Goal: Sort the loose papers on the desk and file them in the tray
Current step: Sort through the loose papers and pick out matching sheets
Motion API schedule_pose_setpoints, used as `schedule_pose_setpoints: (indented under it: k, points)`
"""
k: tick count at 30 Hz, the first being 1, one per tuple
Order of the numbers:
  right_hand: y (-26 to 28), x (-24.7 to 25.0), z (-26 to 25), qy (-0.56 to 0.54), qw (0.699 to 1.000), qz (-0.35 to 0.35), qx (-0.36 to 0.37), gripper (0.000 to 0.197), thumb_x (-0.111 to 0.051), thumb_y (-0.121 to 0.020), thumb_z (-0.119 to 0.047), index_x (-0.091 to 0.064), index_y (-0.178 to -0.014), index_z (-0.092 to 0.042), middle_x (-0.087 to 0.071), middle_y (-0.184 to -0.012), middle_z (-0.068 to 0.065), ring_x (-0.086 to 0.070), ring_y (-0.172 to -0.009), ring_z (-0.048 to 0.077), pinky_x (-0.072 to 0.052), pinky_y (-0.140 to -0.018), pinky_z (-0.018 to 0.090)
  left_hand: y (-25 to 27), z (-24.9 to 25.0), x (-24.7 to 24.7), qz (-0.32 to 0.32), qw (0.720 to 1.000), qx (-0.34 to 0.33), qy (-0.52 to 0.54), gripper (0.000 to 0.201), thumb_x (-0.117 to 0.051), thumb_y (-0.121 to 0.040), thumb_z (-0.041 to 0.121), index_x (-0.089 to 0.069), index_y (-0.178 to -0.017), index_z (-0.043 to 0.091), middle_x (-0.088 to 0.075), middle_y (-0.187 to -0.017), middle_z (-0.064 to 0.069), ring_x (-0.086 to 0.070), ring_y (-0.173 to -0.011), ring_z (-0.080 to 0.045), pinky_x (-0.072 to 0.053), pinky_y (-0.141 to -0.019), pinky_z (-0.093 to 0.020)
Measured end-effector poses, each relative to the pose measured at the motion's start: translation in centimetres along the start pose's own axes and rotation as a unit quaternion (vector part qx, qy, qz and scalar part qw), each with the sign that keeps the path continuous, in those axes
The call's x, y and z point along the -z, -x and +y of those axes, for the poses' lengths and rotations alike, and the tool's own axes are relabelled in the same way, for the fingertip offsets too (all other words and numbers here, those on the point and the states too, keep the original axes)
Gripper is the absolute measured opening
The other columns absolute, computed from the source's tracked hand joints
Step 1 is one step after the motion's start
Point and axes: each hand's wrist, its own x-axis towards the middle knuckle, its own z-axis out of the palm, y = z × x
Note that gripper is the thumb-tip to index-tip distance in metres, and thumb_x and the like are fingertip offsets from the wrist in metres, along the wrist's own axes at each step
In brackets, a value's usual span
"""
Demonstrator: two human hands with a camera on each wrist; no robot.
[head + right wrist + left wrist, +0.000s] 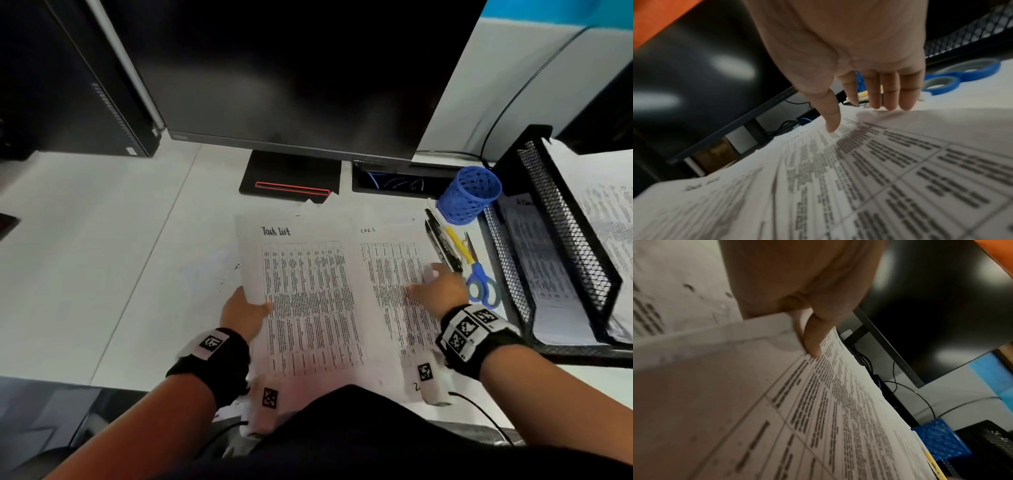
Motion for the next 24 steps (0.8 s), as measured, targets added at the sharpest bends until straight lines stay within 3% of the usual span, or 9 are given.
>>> schedule_pose_setpoints:
  k: [2, 4, 8, 13, 16, 18, 19, 22, 24]
  points:
    - [-0.2, 0.3, 0.4, 0.06, 0.997, -0.019, -0.031, 0.084, -0.076, -0.074, -0.033, -0.032, -0.142, -0.01, -0.043, -0.138, 0.021, -0.045, -0.125, 0.037, -0.042, -0.102, 0.043, 0.2, -0.5, 0.1, -0.002, 1.0, 0.0, -0.003, 0.04, -0.066, -0.086, 0.014, -0.053, -0.124, 0.005, -0.062, -0.112, -0.011, -0.054, -0.094, -0.026, -0.043, -0.08, -0.031]
    - [-0.2, 0.3, 0.9, 0.052, 0.998, -0.029, -0.032, 0.082, -0.075, -0.076, -0.025, -0.031, -0.142, -0.008, -0.047, -0.136, 0.021, -0.048, -0.123, 0.036, -0.044, -0.101, 0.042, 0.5, -0.7, 0.1, -0.001, 1.0, 0.004, 0.018, 0.036, -0.068, -0.085, 0.013, -0.057, -0.118, 0.004, -0.061, -0.102, -0.008, -0.056, -0.091, -0.026, -0.043, -0.078, -0.03]
    - [0.0, 0.8, 1.3, 0.024, 0.999, 0.024, 0.016, 0.036, -0.055, -0.088, -0.008, -0.055, -0.124, -0.004, -0.061, -0.119, 0.021, -0.057, -0.11, 0.037, -0.046, -0.085, 0.036, 0.7, -0.9, 0.4, -0.005, 0.998, 0.003, 0.056, 0.032, -0.064, -0.088, 0.016, -0.059, -0.119, 0.009, -0.062, -0.102, -0.004, -0.058, -0.099, -0.026, -0.045, -0.084, -0.032]
    - [-0.5, 2.4, 1.5, -0.152, 0.982, 0.09, 0.068, 0.015, -0.056, -0.091, -0.012, -0.064, -0.102, -0.008, -0.067, -0.097, 0.018, -0.062, -0.087, 0.033, -0.045, -0.074, 0.034, 0.9, -1.1, 2.1, -0.049, 0.987, 0.018, 0.155, 0.046, -0.065, -0.089, 0.023, -0.051, -0.131, 0.01, -0.059, -0.125, -0.004, -0.055, -0.116, -0.026, -0.043, -0.09, -0.035]
    - [-0.1, 3.5, 1.4, -0.327, 0.941, 0.025, 0.083, 0.016, -0.059, -0.09, -0.011, -0.062, -0.08, -0.022, -0.064, -0.084, 0.004, -0.057, -0.071, 0.017, -0.046, -0.07, 0.024, 1.6, -0.1, 2.9, -0.069, 0.979, 0.001, 0.193, 0.042, -0.057, -0.094, 0.019, -0.048, -0.133, 0.007, -0.056, -0.124, 0.001, -0.048, -0.126, -0.022, -0.036, -0.092, -0.029]
    - [0.6, 4.0, 0.8, -0.393, 0.914, -0.012, 0.095, 0.019, -0.058, -0.091, -0.008, -0.061, -0.079, -0.023, -0.065, -0.081, -0.002, -0.061, -0.068, 0.008, -0.048, -0.067, 0.015, 2.2, 1.1, 3.3, -0.073, 0.974, 0.002, 0.214, 0.046, -0.053, -0.096, 0.018, -0.042, -0.138, 0.002, -0.047, -0.134, 0.003, -0.043, -0.126, -0.016, -0.032, -0.094, -0.026]
    - [1.0, 3.9, 0.3, -0.421, 0.901, -0.034, 0.099, 0.019, -0.057, -0.091, -0.006, -0.062, -0.081, -0.021, -0.068, -0.082, -0.002, -0.064, -0.068, 0.006, -0.05, -0.067, 0.015, 2.0, 1.4, 3.4, -0.075, 0.971, 0.009, 0.228, 0.043, -0.054, -0.095, 0.018, -0.046, -0.135, 0.002, -0.049, -0.136, 0.0, -0.044, -0.127, -0.017, -0.032, -0.098, -0.028]
    - [2.1, 3.0, -1.5, -0.483, 0.863, -0.102, 0.109, 0.019, -0.052, -0.092, 0.0, -0.061, -0.083, -0.014, -0.073, -0.073, -0.004, -0.068, -0.065, 0.006, -0.055, -0.067, 0.021, 1.6, 2.2, 3.1, -0.101, 0.951, 0.019, 0.29, 0.026, -0.055, -0.094, 0.014, -0.061, -0.118, 0.007, -0.066, -0.117, -0.005, -0.056, -0.12, -0.024, -0.039, -0.105, -0.04]
    - [3.1, 2.0, -2.8, -0.504, 0.844, -0.148, 0.109, 0.018, -0.05, -0.091, 0.004, -0.06, -0.086, -0.01, -0.073, -0.069, -0.003, -0.068, -0.061, 0.007, -0.056, -0.06, 0.021, 2.0, 2.8, 2.5, -0.115, 0.943, 0.005, 0.313, 0.033, -0.055, -0.094, 0.012, -0.057, -0.127, 0.008, -0.066, -0.12, -0.008, -0.061, -0.113, -0.024, -0.044, -0.101, -0.045]
